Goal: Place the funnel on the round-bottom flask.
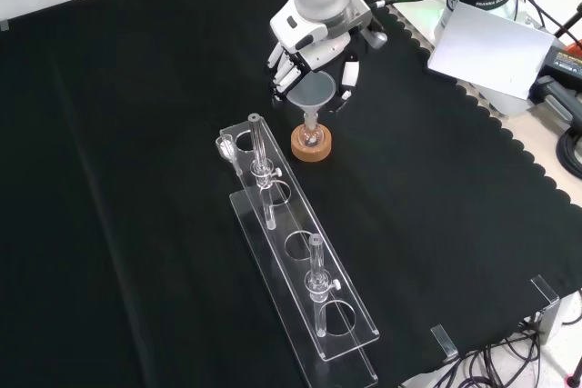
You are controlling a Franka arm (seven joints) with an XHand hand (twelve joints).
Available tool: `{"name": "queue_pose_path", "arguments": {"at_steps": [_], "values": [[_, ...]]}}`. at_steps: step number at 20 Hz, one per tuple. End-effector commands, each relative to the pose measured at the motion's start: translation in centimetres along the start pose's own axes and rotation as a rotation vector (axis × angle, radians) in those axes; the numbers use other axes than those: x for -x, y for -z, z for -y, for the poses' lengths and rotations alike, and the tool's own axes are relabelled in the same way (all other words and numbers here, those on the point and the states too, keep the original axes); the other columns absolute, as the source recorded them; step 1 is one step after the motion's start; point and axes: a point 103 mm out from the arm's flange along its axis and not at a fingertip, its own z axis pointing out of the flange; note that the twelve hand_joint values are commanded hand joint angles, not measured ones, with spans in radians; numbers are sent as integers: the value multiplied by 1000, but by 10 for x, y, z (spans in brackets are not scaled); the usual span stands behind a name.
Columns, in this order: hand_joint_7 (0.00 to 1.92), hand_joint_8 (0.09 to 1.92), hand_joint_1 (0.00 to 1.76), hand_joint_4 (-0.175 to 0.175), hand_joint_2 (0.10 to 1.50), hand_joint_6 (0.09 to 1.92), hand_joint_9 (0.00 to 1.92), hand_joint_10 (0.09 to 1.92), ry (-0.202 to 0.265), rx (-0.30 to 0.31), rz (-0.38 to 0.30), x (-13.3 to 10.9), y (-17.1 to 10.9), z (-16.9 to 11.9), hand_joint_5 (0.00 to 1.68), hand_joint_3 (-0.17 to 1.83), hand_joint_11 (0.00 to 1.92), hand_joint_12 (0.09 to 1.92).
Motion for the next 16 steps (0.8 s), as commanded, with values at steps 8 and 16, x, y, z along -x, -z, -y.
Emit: {"name": "queue_pose_path", "arguments": {"at_steps": [8,16], "values": [[535,782,695,-60,716,598,896,538,3,-13,-5,-2,-10,-1,389,530,643,1242],[488,794,674,-65,701,543,855,563,13,-24,-8,0,-10,0,370,528,611,1256]]}}
